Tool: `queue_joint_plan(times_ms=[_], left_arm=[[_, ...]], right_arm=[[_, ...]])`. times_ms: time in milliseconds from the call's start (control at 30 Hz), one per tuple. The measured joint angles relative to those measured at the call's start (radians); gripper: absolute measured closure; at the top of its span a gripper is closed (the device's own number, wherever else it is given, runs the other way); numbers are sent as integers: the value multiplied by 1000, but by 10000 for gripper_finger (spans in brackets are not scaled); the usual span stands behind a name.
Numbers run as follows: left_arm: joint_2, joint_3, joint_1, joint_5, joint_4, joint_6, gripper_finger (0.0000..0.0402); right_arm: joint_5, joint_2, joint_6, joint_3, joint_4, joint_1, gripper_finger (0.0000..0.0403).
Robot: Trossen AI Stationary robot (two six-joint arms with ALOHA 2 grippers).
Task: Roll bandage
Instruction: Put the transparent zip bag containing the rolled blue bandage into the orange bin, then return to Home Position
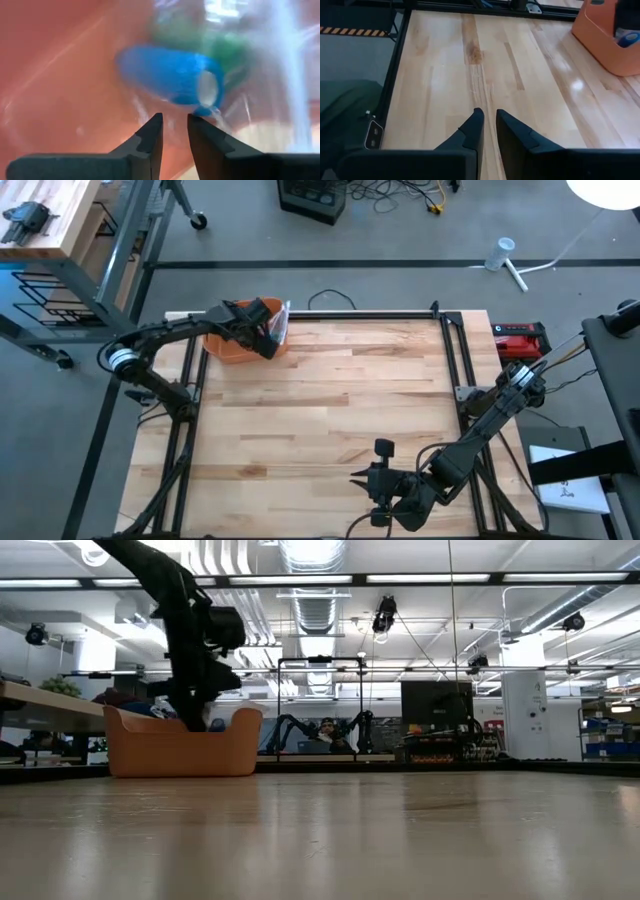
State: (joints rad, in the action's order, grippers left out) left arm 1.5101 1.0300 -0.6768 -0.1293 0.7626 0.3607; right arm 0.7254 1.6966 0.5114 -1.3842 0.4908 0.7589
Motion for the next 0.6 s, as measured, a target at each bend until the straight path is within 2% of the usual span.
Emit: queue_joint_plan(times_ms=[167,267,367,600], left_arm=[[-7,4,26,44,-124,17,323],[-7,7,36,55,-137,13,320],[-10,28,35,68,-94,-15,317],[-47,141,40,69,163,-54,319]], right_arm=[[0,0,0,4,5,0,346],[0,0,1,4,6,0,341],[0,0,2,5,7,0,342],[0,0,-8,5,7,0,360]])
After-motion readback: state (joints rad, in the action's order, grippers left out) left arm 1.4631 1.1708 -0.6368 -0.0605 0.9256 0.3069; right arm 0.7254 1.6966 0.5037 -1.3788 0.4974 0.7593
